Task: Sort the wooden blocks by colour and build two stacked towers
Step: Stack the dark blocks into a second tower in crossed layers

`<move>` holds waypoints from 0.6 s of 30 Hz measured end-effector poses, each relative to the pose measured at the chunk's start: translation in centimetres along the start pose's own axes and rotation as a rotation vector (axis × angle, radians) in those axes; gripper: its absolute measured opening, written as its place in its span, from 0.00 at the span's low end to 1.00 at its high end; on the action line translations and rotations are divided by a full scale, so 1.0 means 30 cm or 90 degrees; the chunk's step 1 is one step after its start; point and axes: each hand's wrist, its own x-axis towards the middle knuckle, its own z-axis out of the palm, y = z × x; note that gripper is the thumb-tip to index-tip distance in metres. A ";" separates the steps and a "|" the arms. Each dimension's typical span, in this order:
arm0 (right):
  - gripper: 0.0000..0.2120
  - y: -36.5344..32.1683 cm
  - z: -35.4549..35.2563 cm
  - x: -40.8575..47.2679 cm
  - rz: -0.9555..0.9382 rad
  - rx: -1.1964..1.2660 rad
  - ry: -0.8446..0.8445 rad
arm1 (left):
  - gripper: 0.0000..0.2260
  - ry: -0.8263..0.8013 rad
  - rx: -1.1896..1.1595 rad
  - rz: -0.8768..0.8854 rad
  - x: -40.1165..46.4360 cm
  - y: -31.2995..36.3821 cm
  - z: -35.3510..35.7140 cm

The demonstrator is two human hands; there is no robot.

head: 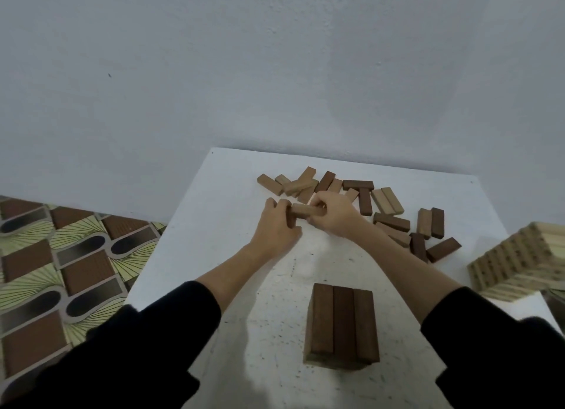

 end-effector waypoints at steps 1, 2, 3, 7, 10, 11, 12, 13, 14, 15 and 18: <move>0.10 0.000 0.005 -0.007 -0.001 -0.025 -0.007 | 0.18 -0.013 0.010 -0.001 -0.002 0.003 -0.001; 0.09 0.004 0.012 -0.010 0.011 -0.032 -0.005 | 0.19 -0.027 0.017 -0.005 -0.006 0.004 0.001; 0.07 0.005 0.014 -0.015 0.039 -0.023 -0.004 | 0.20 -0.036 0.015 -0.010 -0.014 0.004 0.001; 0.09 0.015 0.027 -0.025 0.126 -0.037 -0.002 | 0.15 -0.039 -0.008 -0.017 -0.033 0.008 0.002; 0.13 0.025 0.033 -0.048 0.148 -0.171 0.058 | 0.15 -0.042 -0.001 0.015 -0.050 0.003 -0.009; 0.14 0.031 0.035 -0.052 0.162 -0.172 0.080 | 0.16 -0.041 -0.006 0.021 -0.055 0.002 -0.011; 0.15 0.037 0.039 -0.057 0.175 -0.167 0.098 | 0.17 -0.039 -0.013 0.025 -0.058 -0.001 -0.011; 0.15 0.037 0.041 -0.065 0.184 -0.158 0.104 | 0.18 -0.040 -0.020 0.027 -0.061 -0.002 -0.011; 0.15 0.039 0.043 -0.072 0.179 -0.147 0.095 | 0.19 -0.044 -0.027 0.032 -0.062 0.000 -0.011; 0.15 0.039 0.045 -0.078 0.162 -0.136 0.076 | 0.20 -0.049 -0.033 0.034 -0.061 0.001 -0.010; 0.14 0.030 0.043 -0.093 0.117 -0.097 0.059 | 0.25 -0.063 -0.056 0.036 -0.053 0.004 -0.006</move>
